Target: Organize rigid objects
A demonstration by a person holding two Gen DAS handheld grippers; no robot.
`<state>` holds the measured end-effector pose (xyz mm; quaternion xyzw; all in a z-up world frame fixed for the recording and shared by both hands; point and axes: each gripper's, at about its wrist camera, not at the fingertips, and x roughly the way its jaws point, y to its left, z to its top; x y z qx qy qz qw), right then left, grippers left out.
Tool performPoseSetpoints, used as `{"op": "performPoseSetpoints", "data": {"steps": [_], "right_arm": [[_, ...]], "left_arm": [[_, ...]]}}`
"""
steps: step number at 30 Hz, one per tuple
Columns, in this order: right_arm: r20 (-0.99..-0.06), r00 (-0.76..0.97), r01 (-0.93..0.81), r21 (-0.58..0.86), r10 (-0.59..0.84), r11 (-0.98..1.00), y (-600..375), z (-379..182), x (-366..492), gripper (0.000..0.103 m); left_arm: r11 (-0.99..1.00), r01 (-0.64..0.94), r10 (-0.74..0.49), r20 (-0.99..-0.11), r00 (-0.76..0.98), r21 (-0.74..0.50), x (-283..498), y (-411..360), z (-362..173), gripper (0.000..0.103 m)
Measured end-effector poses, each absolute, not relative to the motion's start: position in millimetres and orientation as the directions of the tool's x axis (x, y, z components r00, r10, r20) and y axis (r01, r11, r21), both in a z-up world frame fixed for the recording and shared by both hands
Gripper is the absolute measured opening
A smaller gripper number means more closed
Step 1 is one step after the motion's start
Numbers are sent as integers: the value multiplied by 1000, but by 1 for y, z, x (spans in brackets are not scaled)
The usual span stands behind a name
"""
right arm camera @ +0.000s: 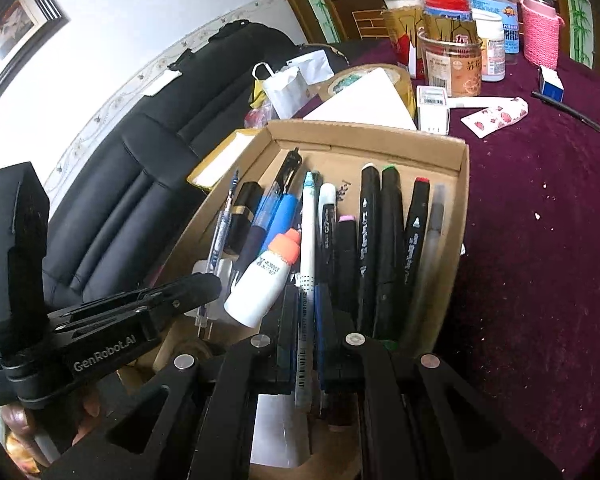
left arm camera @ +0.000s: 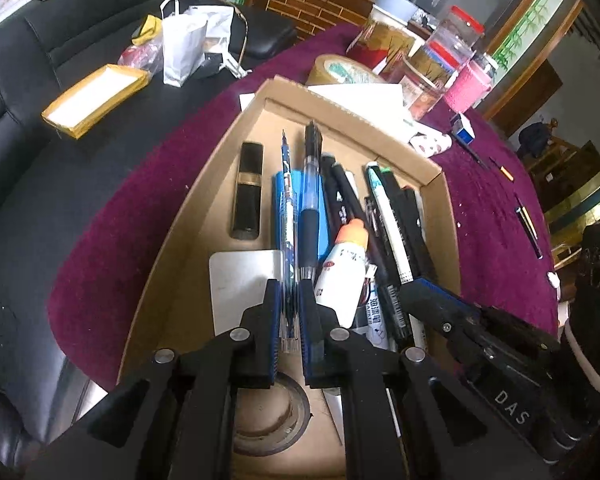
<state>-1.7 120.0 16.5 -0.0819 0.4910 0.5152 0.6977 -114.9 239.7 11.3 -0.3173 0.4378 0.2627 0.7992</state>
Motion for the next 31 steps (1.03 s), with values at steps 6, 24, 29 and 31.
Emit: {"op": "performPoseSetpoints", "data": {"steps": [6,24,29,31], "right_arm": [[-772,-38,-774,425,635,470,119,9,6,7],[-675,16,-751,479,738,454,52,46,-17,43],[-707,37,-734,460,706,500,37,35,-36,43],[-721,11,-730,468,693,498,32,29,-43,43]], "left_arm": [[670,-697,159,-867,472,-256,-110,239,12,7],[686,-723,470,-714,519,-75,-145,186,55,79],[674,-738,514,-703,491,-22,-159,164,53,81],[677,-736,531,-700,478,11,-162,154,49,81]]}}
